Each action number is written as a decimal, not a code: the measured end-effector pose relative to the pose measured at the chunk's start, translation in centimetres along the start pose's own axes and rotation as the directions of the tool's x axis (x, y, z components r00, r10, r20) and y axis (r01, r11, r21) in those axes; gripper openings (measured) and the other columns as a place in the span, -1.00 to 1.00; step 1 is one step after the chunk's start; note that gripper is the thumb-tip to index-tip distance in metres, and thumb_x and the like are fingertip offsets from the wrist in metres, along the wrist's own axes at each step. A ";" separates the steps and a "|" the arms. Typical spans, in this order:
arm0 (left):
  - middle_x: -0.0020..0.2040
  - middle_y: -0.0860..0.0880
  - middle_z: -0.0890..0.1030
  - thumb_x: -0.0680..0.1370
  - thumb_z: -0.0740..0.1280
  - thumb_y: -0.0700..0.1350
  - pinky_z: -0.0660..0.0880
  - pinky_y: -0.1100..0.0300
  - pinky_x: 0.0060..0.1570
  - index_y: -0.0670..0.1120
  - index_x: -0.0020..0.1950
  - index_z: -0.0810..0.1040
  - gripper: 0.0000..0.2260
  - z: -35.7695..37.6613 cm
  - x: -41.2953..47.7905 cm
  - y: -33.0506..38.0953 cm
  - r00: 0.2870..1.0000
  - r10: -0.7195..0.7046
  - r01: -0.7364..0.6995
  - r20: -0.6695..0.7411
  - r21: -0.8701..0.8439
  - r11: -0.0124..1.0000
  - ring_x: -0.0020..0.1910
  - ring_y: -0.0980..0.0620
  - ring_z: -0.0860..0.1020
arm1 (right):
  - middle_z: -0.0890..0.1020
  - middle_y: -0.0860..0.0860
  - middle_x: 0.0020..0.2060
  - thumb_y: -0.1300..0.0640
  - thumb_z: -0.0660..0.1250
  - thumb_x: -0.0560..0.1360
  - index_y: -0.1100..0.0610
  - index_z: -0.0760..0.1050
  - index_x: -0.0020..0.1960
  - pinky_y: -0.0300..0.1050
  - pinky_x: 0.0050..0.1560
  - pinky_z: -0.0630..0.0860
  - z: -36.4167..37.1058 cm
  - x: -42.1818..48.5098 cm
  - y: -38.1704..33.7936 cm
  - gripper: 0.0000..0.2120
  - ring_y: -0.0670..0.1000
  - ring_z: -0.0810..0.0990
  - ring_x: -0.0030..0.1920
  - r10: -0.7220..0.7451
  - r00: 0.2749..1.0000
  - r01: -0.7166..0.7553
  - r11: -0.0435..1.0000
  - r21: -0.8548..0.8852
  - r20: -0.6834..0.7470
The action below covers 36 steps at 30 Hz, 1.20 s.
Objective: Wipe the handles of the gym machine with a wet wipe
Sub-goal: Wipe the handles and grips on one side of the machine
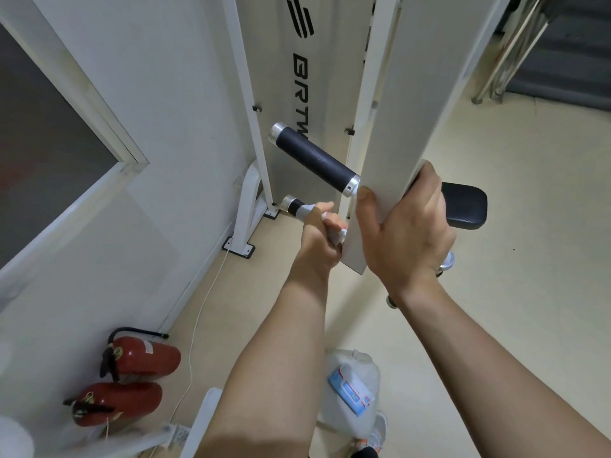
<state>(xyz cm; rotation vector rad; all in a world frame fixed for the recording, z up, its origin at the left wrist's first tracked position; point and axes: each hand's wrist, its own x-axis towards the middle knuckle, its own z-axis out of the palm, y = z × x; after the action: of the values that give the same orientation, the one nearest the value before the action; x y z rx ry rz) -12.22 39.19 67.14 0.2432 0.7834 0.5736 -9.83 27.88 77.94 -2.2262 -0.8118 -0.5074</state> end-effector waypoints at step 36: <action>-0.29 -0.04 0.61 0.47 0.38 -0.08 0.43 0.27 -0.44 -0.10 -0.20 0.67 -0.87 -10.2 -12.2 -6.7 0.913 0.355 -0.024 -0.202 0.841 0.540 -0.39 -0.01 0.58 | 0.62 0.02 0.00 -0.18 0.19 0.47 0.07 0.41 0.30 0.12 0.24 0.37 -3.5 -2.2 2.8 -0.51 0.14 0.62 0.05 -0.099 0.921 0.158 0.979 -0.129 0.376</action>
<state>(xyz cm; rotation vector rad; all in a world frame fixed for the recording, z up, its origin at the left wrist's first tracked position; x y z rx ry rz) -23.84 26.66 64.61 1.1627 1.3753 0.4135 -9.91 22.91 77.72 -2.4656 -1.1527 -0.2183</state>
